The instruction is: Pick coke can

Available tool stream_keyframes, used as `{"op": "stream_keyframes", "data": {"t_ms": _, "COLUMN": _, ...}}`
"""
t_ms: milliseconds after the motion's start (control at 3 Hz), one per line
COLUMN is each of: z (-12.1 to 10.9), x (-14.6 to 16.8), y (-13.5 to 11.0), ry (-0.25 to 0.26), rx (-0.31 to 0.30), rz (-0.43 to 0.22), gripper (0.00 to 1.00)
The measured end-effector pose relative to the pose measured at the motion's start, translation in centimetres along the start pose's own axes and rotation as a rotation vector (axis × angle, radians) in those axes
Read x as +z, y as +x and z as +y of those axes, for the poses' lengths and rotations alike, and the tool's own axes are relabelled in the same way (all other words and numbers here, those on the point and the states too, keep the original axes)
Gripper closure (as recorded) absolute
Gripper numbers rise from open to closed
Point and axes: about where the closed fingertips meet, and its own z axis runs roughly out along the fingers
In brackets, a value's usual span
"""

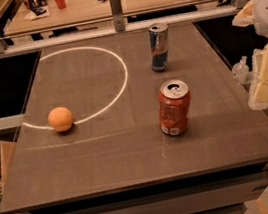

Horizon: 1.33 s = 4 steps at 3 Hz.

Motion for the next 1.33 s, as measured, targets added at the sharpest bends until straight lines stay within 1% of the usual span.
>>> {"op": "stream_keyframes", "data": {"t_ms": 333, "z": 0.0, "x": 0.0, "y": 0.0, "ry": 0.0, "rx": 0.0, "rz": 0.0, "gripper": 0.0}}
{"op": "stream_keyframes", "data": {"t_ms": 667, "z": 0.1, "x": 0.2, "y": 1.0, "ry": 0.026, "rx": 0.086, "rz": -0.085, "gripper": 0.0}}
{"op": "stream_keyframes", "data": {"t_ms": 1000, "z": 1.3, "x": 2.8, "y": 4.4, "ry": 0.05, "rx": 0.225, "rz": -0.24, "gripper": 0.0}}
{"op": "stream_keyframes", "data": {"t_ms": 1333, "z": 1.4, "x": 7.3, "y": 6.8, "ry": 0.081, "rx": 0.282, "rz": -0.419, "gripper": 0.0}}
